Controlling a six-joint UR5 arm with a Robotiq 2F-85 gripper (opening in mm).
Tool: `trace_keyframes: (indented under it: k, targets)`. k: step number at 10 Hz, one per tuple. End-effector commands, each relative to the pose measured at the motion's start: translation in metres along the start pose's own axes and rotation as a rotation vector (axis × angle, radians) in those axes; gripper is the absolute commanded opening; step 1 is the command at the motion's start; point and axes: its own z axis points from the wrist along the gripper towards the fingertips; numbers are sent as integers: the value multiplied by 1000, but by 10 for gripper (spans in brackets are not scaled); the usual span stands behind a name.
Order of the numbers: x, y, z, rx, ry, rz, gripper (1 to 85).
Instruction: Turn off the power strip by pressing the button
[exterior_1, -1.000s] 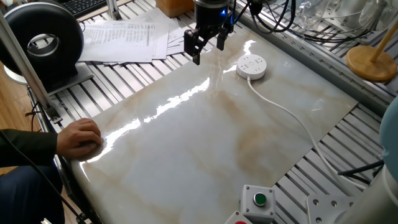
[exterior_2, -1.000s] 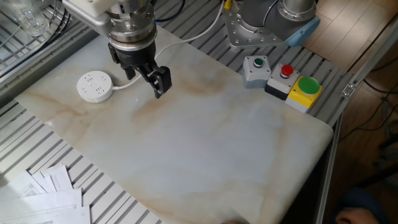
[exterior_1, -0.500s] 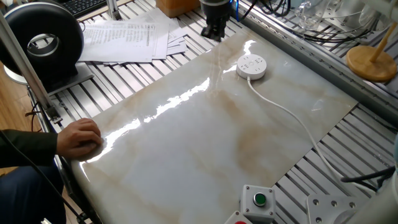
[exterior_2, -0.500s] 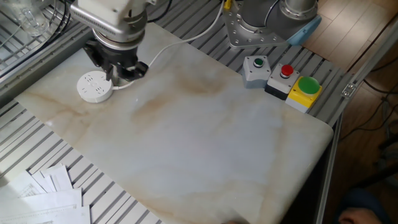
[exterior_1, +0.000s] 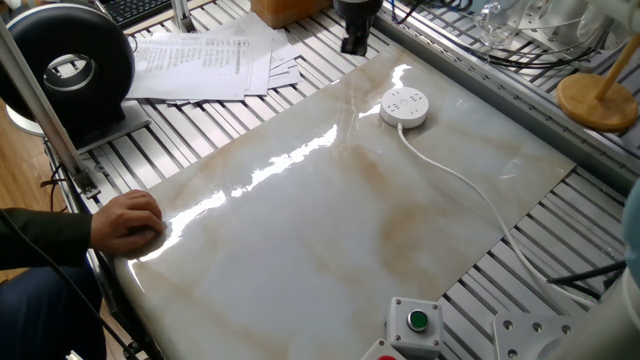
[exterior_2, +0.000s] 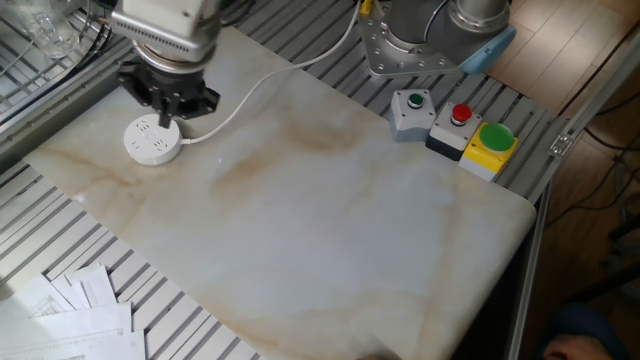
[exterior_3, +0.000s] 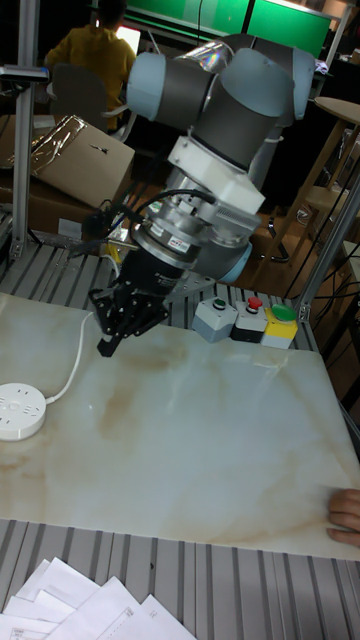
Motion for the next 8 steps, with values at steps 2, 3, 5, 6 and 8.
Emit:
trace_keyframes:
  k: [2,3,5,6,8]
  targets:
    - [12,-18,9,14,-19,-194,10]
    - [16,-26,10,43,-12,-215,10]
    - [14,-35,9,82,-14,-216,10]
    - [18,-46,8,120,4,-223,10]
    - [36,-34,9,67,71,-228,10]
